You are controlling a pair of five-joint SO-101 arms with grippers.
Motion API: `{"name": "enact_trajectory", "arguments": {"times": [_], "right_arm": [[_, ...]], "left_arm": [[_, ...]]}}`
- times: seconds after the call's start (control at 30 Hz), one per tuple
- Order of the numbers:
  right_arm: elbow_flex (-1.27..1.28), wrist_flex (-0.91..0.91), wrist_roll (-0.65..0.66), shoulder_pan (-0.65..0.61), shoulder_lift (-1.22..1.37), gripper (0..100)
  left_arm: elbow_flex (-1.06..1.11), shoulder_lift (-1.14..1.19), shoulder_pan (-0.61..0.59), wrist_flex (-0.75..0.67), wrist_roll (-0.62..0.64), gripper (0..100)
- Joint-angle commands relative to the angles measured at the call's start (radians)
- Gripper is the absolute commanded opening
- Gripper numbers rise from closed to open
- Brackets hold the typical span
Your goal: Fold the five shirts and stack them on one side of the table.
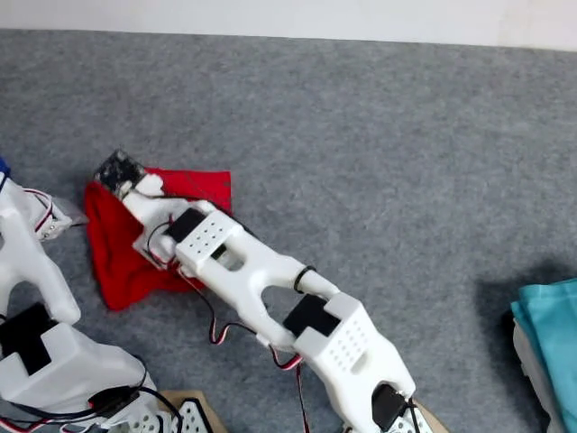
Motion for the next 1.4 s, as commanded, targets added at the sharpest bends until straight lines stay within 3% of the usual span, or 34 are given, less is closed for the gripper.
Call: {"name": "enact_trajectory", "arguments": {"times": [0.0, 0.33, 0.57, 0.93, 1.37], "right_arm": [[-0.045, 0.099, -0.014, -0.042, -0.073, 0.7], [-0.054, 0.165, -0.014, -0.065, -0.208, 0.7], [-0.027, 0.348, -0.014, -0.15, -0.378, 0.9], [0.251, -0.157, -0.014, -0.168, -0.375, 0.8], [0.262, -0.18, -0.014, -0.171, -0.249, 0.8]], "left_arm": [[-0.004, -0.042, -0.007, -0.012, 0.009, 32], [0.007, -0.042, -0.008, -0.011, 0.009, 32], [0.004, -0.045, -0.01, -0.008, 0.009, 32], [0.059, -0.042, -0.012, -0.069, 0.009, 32], [0.062, -0.041, -0.004, -0.112, 0.011, 32]]}}
